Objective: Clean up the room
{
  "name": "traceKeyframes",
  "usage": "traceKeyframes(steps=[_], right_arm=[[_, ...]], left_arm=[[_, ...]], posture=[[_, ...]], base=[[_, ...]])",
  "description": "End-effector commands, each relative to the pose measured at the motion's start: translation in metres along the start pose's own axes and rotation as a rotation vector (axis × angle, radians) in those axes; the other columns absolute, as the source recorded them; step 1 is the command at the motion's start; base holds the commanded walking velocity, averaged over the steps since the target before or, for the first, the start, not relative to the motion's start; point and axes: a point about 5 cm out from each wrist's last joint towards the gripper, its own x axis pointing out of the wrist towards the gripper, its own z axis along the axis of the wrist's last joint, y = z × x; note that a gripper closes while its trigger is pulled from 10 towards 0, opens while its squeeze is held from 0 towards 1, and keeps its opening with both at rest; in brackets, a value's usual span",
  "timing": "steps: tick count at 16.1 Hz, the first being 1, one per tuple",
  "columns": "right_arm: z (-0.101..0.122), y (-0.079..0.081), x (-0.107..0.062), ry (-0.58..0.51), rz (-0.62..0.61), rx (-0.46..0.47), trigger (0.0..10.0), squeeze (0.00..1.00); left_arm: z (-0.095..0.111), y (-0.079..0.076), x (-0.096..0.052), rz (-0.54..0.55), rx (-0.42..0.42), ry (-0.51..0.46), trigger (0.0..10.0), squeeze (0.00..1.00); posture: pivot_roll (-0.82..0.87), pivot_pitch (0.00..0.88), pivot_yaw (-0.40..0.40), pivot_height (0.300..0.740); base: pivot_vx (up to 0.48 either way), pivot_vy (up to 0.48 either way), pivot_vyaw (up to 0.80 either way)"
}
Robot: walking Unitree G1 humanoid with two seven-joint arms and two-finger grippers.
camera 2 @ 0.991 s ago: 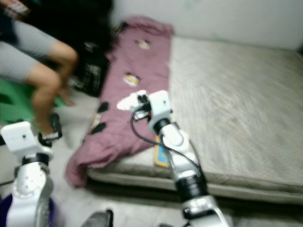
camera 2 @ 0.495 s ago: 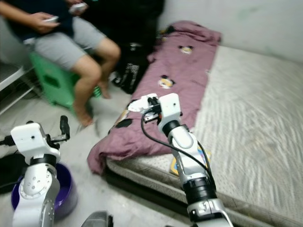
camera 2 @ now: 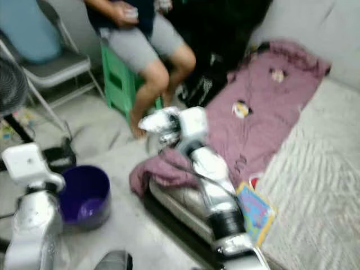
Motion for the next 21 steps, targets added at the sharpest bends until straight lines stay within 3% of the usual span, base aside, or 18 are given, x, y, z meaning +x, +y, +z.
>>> traceKeyframes(steps=[1,5,11,14,19,21], right_arm=[[0.002,-0.01,-0.003,-0.004,-0.023,-0.017,10.0,0.0],[0.002,-0.009,-0.002,-0.006,-0.01,-0.01,10.0,0.0],[0.003,-0.003,0.009,-0.002,0.035,0.006,10.0,0.0],[0.002,-0.002,0.007,-0.01,0.008,0.018,10.0,0.0],[-0.004,-0.018,-0.013,-0.03,-0.145,0.027,10.0,0.0],[-0.003,-0.023,-0.015,-0.035,-0.178,0.025,10.0,0.0]], left_arm=[[0.0,-0.007,-0.001,-0.025,-0.011,0.005,10.0,0.0],[0.0,-0.005,-0.001,-0.001,-0.031,0.002,10.0,0.0],[0.001,-0.004,-0.008,0.041,-0.03,-0.011,10.0,0.0],[0.001,-0.007,-0.004,0.001,-0.015,-0.012,10.0,0.0],[0.001,-0.039,0.015,-0.191,-0.017,0.0,10.0,0.0],[0.004,-0.044,0.021,-0.233,-0.014,-0.012,10.0,0.0]], posture=[[0.02,0.0,-0.066,0.74],[0.05,0.0,-0.087,0.74],[0.09,0.0,-0.133,0.74],[0.06,0.0,-0.08,0.74],[-0.07,0.0,0.052,0.74],[-0.09,0.0,0.067,0.74]], base=[[0.0,0.0,0.8],[0.0,0.0,0.74],[0.0,0.0,0.0],[0.0,0.0,0.0],[0.0,0.0,0.0],[0.0,0.0,0.0]])
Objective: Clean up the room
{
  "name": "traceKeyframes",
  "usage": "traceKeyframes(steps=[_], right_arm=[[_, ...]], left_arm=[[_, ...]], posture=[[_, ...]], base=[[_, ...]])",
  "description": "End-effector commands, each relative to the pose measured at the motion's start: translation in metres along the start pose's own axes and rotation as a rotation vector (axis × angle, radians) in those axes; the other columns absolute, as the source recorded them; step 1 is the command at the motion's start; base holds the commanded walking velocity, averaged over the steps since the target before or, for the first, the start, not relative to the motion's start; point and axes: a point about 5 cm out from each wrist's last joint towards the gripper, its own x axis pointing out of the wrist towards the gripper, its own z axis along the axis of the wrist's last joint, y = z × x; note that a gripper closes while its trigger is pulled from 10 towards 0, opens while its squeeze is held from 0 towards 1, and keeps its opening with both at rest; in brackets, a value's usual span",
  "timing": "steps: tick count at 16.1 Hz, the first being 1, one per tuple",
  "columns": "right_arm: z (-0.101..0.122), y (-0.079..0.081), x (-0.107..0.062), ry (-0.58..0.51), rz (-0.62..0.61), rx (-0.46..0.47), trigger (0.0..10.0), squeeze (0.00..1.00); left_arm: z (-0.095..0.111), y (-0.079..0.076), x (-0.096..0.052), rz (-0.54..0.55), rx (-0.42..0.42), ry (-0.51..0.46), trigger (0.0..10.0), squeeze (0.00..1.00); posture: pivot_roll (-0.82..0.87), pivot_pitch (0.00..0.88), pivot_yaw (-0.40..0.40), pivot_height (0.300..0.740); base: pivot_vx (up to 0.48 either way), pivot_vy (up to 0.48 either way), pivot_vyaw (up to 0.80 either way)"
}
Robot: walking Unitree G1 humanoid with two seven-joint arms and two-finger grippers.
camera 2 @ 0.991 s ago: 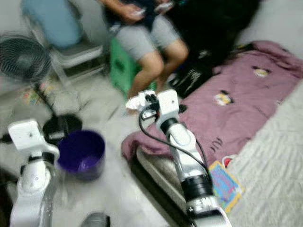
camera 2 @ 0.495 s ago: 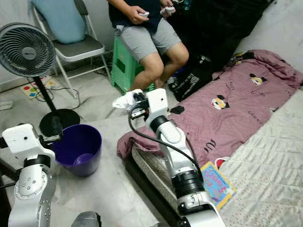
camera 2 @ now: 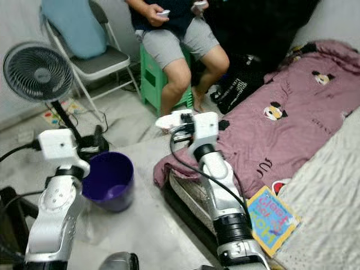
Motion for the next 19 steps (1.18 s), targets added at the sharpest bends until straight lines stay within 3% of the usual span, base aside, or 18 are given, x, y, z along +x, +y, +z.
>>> traceKeyframes(steps=[1,6,11,13,15,19], right_arm=[[0.007,0.0,0.0,-0.031,-0.007,-0.009,10.0,0.0],[0.004,0.009,0.0,-0.014,0.024,-0.013,10.0,0.0],[0.001,0.012,-0.002,-0.01,0.034,-0.006,10.0,0.0],[0.002,0.009,0.0,-0.005,0.035,-0.015,10.0,0.0],[0.014,0.013,0.007,-0.034,0.078,-0.038,10.0,0.0],[0.01,0.003,0.006,-0.019,0.037,-0.041,10.0,0.0]], left_arm=[[-0.002,0.001,0.003,-0.01,0.01,0.011,10.0,0.0],[-0.012,0.01,-0.009,0.019,0.013,0.045,10.0,0.0],[-0.014,0.007,-0.01,0.002,0.002,0.042,10.0,0.0],[-0.009,0.003,0.0,0.016,-0.067,0.022,10.0,0.0],[0.004,-0.003,0.013,-0.051,-0.036,-0.041,10.0,0.0],[-0.008,0.013,-0.008,0.047,-0.044,0.002,10.0,0.0]], posture=[[-0.09,0.0,0.064,0.74],[-0.06,0.0,0.039,0.74],[-0.06,0.0,0.035,0.74],[-0.08,0.0,0.003,0.74],[-0.09,0.0,-0.019,0.74],[-0.06,0.0,0.002,0.74]], base=[[0.0,0.0,0.0],[0.0,0.0,-0.14],[0.0,0.0,0.8],[0.0,0.0,0.8],[0.0,0.0,0.4],[0.0,0.0,0.2]])
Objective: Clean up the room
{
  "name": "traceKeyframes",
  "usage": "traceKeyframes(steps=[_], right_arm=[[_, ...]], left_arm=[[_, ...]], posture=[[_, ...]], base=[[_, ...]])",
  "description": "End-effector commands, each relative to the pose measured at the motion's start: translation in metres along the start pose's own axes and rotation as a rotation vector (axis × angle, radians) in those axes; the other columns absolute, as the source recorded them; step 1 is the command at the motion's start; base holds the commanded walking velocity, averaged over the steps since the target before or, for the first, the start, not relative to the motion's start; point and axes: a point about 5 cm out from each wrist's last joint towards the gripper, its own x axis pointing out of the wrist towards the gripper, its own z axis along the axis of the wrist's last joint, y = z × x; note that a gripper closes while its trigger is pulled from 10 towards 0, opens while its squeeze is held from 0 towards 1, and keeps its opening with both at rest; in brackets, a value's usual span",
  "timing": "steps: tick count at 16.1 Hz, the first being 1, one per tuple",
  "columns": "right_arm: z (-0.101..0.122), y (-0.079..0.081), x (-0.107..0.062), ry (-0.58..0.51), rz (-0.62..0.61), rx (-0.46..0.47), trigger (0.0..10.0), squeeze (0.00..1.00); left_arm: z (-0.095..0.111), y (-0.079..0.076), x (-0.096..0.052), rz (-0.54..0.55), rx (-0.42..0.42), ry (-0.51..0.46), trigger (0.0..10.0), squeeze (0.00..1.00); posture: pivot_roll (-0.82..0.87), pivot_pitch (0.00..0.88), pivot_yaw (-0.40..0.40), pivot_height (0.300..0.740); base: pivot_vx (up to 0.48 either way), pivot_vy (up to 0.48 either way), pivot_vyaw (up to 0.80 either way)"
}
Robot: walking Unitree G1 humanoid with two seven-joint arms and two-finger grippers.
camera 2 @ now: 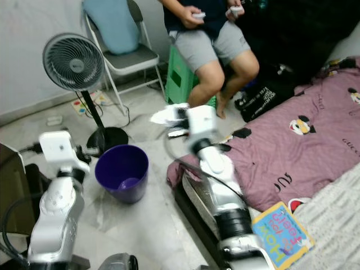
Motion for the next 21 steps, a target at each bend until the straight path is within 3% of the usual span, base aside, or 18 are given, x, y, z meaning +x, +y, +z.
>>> traceKeyframes(steps=[1,6,12,14,21], right_arm=[[0.003,0.01,0.003,-0.008,0.026,0.004,10.0,0.0],[0.003,0.009,0.006,-0.012,-0.005,0.027,10.0,0.0],[0.004,-0.013,-0.008,-0.006,-0.107,0.05,10.0,0.0],[0.004,-0.007,-0.005,0.001,-0.074,0.004,10.0,0.0],[0.006,-0.003,-0.003,0.009,-0.04,0.015,10.0,0.0]], left_arm=[[0.005,0.009,-0.003,0.034,0.005,-0.012,10.0,0.0],[0.005,0.002,0.0,-0.016,0.028,-0.008,10.0,0.0],[0.007,0.01,-0.009,-0.007,0.032,-0.006,10.0,0.0],[0.008,0.005,-0.004,-0.046,0.023,-0.009,10.0,0.0],[0.009,0.003,-0.004,-0.047,0.017,-0.006,10.0,0.0]], posture=[[-0.06,0.0,0.006,0.74],[-0.05,0.0,0.006,0.74],[-0.07,0.0,0.012,0.74],[-0.07,0.0,0.011,0.74],[-0.06,0.0,-0.009,0.74]], base=[[0.0,0.0,0.8],[0.0,0.0,0.77],[0.0,0.0,0.0],[0.0,0.0,0.4],[0.0,0.0,0.8]])
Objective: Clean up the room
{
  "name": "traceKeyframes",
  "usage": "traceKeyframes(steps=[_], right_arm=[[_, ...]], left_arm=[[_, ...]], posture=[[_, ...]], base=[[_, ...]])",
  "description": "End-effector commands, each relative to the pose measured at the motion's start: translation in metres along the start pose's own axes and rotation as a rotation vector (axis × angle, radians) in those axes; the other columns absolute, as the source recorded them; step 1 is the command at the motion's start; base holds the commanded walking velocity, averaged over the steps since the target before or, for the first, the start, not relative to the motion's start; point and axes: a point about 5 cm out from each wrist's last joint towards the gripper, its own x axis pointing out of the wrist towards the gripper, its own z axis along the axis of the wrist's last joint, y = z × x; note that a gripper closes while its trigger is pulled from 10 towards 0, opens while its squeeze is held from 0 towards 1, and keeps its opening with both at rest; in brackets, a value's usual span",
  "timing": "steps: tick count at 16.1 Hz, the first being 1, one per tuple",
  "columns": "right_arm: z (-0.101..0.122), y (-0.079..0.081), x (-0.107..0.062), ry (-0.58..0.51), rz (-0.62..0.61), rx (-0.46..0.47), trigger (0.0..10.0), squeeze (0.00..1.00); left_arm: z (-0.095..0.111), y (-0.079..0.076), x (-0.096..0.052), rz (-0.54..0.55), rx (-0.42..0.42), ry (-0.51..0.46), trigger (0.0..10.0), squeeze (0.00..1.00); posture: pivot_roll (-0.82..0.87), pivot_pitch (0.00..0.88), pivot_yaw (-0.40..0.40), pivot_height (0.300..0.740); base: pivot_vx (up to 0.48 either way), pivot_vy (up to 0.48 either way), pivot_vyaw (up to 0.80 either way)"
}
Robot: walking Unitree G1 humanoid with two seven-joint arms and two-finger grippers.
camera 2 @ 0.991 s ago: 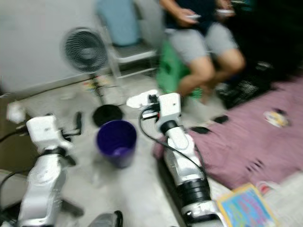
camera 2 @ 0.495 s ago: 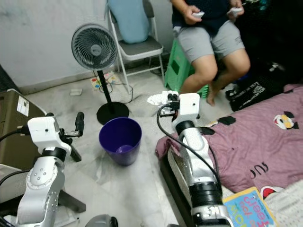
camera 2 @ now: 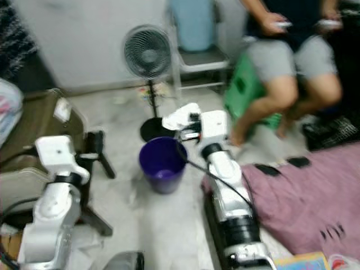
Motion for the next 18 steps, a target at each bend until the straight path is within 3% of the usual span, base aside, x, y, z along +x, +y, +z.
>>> traceKeyframes(steps=[1,8,18], right_arm=[[0.0064,0.007,0.0044,-0.019,0.029,0.002,10.0,0.0],[0.0076,0.0083,0.0075,-0.018,0.035,-0.001,10.0,0.0],[0.008,0.0087,0.0082,-0.024,0.036,0.016,10.0,0.0]], left_arm=[[0.0018,0.0048,0.0006,0.016,0.01,-0.003,10.0,0.0],[0.004,0.0041,0.0031,0.006,0.005,-0.008,10.0,0.0],[0.0069,0.0018,0.0031,-0.018,-0.003,-0.028,10.0,0.0]], posture=[[-0.06,0.0,-0.01,0.74],[-0.06,0.0,-0.011,0.74],[-0.06,0.0,-0.008,0.74]], base=[[0.0,0.0,0.8],[0.0,0.0,0.79],[0.0,0.0,0.0]])
